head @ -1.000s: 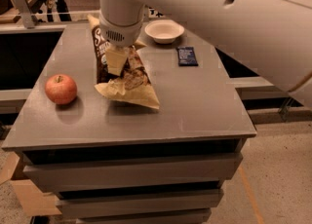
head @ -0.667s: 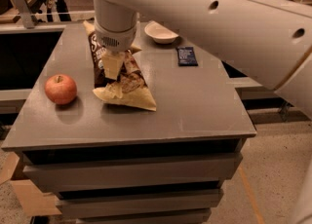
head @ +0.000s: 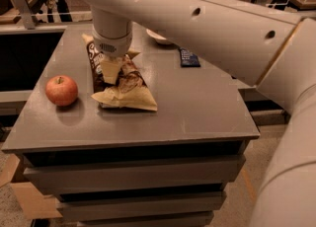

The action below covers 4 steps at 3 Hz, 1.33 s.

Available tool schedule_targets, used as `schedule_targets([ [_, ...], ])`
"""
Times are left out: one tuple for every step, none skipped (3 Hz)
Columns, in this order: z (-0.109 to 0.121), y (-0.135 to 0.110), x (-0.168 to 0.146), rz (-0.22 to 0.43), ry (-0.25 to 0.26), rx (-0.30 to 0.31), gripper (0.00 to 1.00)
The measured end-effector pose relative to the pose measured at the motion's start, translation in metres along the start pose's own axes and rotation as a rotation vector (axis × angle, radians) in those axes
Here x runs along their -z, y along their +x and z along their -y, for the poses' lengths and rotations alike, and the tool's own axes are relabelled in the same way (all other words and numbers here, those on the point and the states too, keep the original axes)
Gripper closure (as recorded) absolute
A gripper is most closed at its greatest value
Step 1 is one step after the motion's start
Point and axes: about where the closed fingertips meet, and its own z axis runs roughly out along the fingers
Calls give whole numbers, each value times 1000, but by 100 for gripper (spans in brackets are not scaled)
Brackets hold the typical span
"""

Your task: Move brown chip bag near apple

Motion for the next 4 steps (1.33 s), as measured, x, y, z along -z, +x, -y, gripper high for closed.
schedule_targets([
  [0, 0, 0, 0, 1, 0, 81],
  [-1, 1, 0, -1, 1, 1, 58],
  [-1, 1, 1, -1, 2, 1, 36],
  [-1, 1, 1, -1, 3, 2, 13],
])
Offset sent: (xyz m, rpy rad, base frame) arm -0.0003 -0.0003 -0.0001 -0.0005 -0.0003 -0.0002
